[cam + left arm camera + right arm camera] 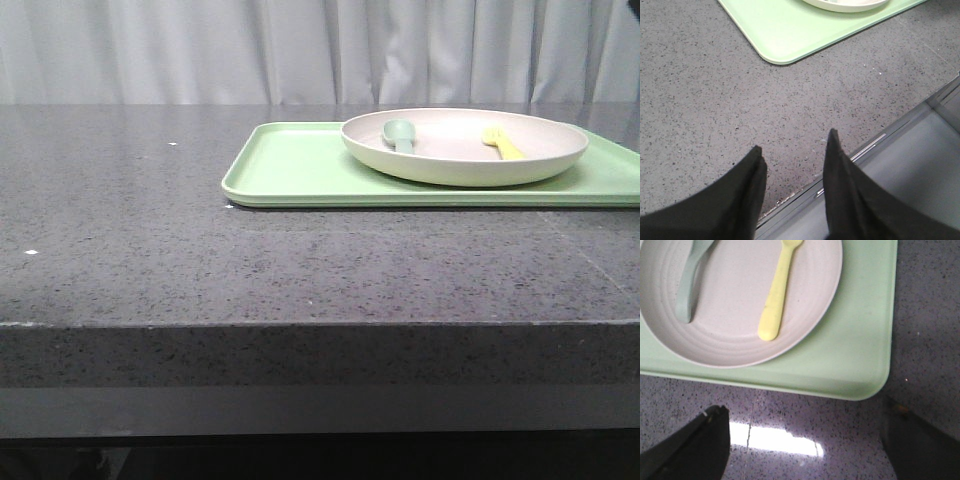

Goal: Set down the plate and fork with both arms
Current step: 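Lower the right gripper over the yellow fork on the plate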

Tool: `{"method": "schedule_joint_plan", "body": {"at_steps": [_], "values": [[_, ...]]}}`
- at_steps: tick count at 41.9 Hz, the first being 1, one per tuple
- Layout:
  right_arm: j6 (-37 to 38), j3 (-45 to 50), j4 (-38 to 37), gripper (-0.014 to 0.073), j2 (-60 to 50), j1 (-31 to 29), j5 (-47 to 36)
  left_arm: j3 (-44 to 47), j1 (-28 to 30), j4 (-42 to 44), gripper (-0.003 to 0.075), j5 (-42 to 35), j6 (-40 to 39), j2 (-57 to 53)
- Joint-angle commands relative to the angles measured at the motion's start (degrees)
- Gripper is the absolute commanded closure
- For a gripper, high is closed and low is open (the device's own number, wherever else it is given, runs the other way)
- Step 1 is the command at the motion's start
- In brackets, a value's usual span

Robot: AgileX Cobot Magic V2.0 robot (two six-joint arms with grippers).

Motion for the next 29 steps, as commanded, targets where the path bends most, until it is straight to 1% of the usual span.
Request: {"method": "schedule_joint_plan", "body": {"at_steps": [1,12,20,29], "values": [[-0.8,-4.6,1.3,-0.0037,1.8,-0.1,-2.0,-1.4,0.3,-1.6,0.0437,-3.7,0.2,0.0],[-1.7,-13.0,1.5,-0.0037,10.1,4.0,-0.5,-1.4,0.3,-1.6,0.0437,-3.7,0.2,0.0],[-1.5,-20.7,1.3,-0.0037,17.0,6.5,4.2,-1.4,0.3,-1.6,0.0437,-3.7,0.2,0.0],[2.7,-28.5,-2.0,-0.0037,23.2,7.0,7.2,-1.4,0.3,-1.6,0.0437,-3.7,0.2,0.0]]}}
